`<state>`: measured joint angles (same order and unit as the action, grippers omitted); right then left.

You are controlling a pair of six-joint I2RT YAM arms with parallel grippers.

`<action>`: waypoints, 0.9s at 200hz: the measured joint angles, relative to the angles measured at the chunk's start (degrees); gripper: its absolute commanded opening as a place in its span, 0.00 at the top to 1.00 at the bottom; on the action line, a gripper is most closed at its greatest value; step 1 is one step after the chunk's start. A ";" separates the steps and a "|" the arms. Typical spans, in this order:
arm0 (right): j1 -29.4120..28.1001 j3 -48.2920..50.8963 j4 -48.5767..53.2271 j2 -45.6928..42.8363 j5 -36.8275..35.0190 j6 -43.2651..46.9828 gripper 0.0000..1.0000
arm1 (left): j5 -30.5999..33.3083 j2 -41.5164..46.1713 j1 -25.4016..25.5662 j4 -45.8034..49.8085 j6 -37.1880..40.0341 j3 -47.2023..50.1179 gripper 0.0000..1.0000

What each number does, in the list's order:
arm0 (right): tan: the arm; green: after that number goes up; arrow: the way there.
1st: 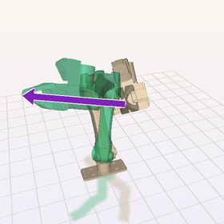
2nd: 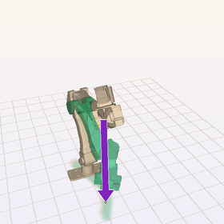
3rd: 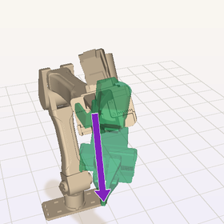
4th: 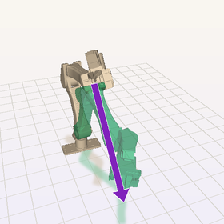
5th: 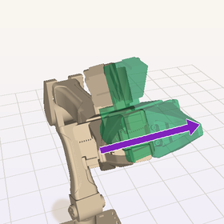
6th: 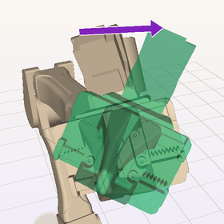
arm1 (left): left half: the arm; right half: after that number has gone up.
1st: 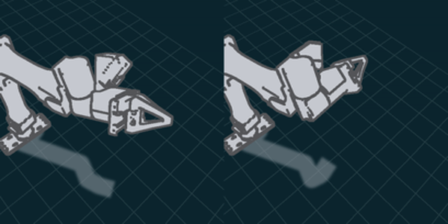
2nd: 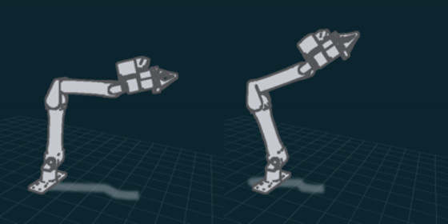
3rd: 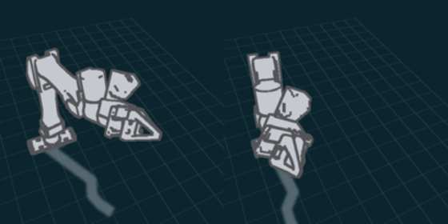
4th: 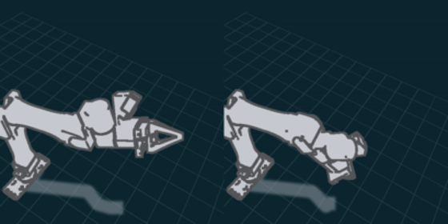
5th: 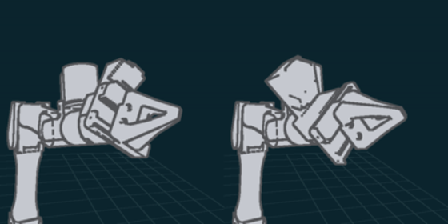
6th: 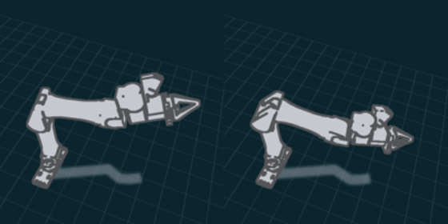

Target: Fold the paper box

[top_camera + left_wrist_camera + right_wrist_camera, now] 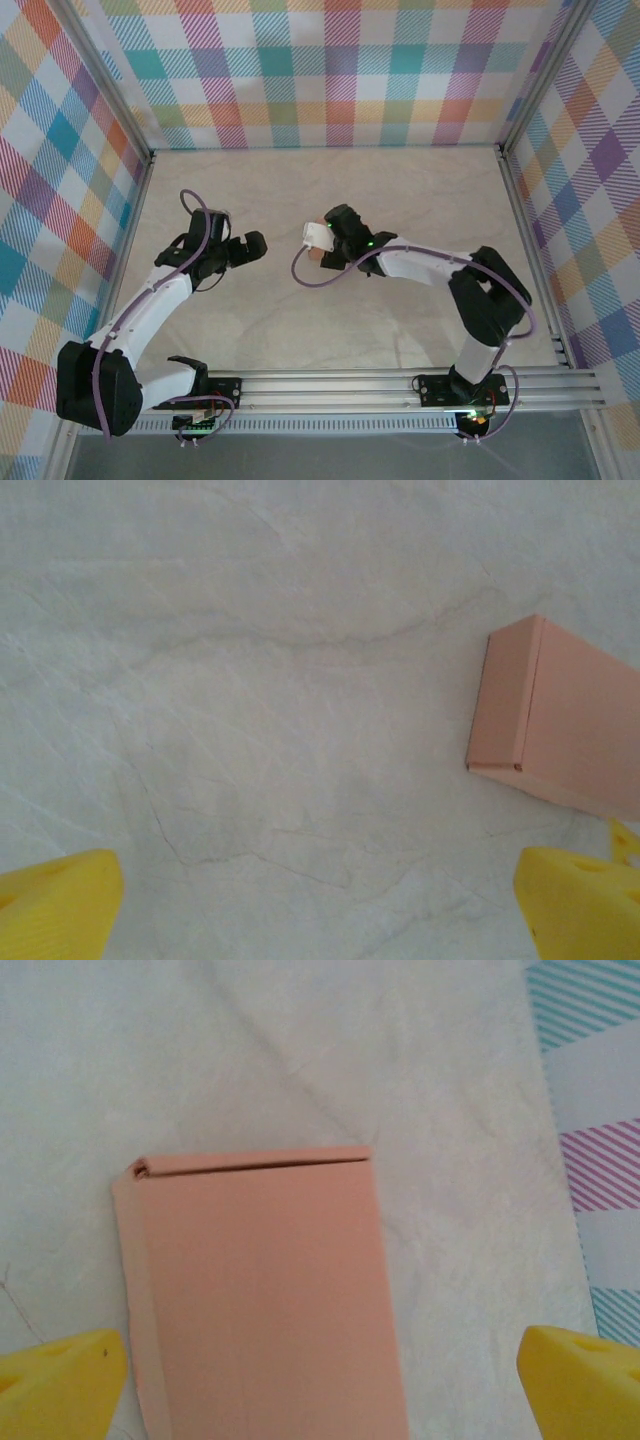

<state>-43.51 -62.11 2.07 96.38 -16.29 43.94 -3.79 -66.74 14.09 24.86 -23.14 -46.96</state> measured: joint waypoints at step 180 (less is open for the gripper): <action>44.15 39.32 -38.69 -13.94 16.79 -43.15 0.00 | 6.32 -9.16 -14.64 -56.61 24.52 26.75 0.00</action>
<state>0.64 -22.79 -36.62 82.43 0.49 0.80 2.52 -75.90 -0.56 -31.75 1.39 -20.21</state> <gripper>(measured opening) 0.996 0.999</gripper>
